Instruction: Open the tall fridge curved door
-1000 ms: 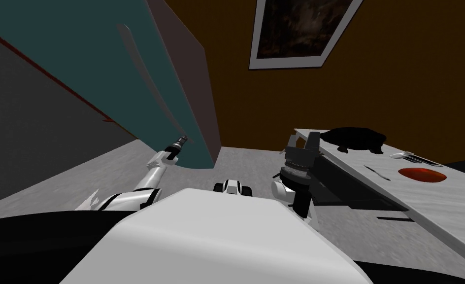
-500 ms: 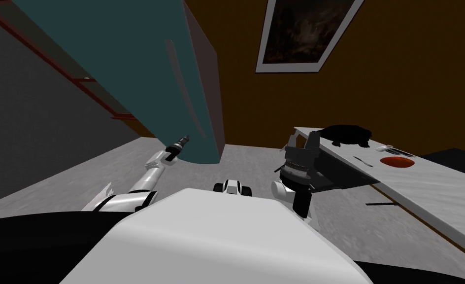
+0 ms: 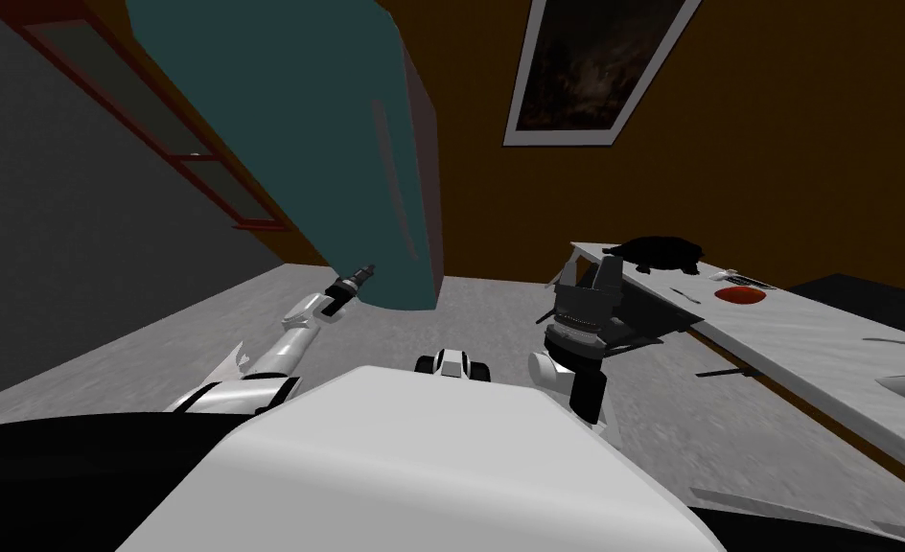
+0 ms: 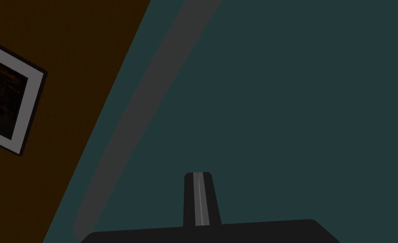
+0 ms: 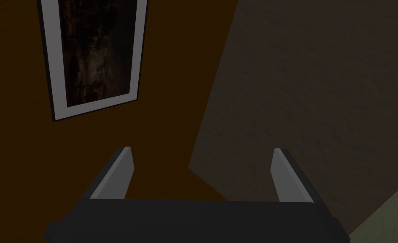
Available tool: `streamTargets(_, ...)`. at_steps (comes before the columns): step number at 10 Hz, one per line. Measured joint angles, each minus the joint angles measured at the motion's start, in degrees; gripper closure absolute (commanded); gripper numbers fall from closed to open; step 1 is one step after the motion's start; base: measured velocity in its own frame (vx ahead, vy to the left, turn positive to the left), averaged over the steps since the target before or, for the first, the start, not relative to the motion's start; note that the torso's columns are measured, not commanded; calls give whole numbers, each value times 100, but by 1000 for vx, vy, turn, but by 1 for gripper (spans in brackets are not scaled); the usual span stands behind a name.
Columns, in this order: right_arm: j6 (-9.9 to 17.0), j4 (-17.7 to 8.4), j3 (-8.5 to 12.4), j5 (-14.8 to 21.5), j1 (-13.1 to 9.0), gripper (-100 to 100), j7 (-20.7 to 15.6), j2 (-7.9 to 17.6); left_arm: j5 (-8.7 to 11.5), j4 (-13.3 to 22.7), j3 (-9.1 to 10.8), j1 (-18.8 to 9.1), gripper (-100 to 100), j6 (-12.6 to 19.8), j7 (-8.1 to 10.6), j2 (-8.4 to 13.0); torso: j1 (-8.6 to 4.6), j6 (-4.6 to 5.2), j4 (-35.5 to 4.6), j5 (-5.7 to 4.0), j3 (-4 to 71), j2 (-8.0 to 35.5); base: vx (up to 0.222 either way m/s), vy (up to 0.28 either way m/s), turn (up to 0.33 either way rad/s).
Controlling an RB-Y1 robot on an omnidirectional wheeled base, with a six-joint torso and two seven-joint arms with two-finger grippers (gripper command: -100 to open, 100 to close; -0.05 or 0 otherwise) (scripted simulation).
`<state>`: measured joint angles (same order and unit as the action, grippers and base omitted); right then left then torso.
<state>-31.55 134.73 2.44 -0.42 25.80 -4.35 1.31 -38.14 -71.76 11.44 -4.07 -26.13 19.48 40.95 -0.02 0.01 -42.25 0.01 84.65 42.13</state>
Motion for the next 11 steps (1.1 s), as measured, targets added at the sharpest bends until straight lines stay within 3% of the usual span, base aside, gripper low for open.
streamTargets(2,0,0,1,0,-1,0,0,1,-5,-33,-88,57,100,-256,95,59,22,-2,-4,4,-11,22,-213,189,-14)
streamTargets(3,0,0,0,0,1,0,0,0,-5,-33,-92,62,-100,-298,106,65,-23,1,4,-5,9,-18,0,-4,-10)
streamTargets(7,-2,2,-2,0,4,0,0,-2,14,0,-117,65,-100,-275,425,476,-1,0,0,-1,-1,4,72,-62,-14)
streamTargets(11,-1,2,-2,0,3,0,0,-2,45,30,-149,73,-100,-241,893,1071,1,-1,-5,-1,-11,20,75,-58,-15)
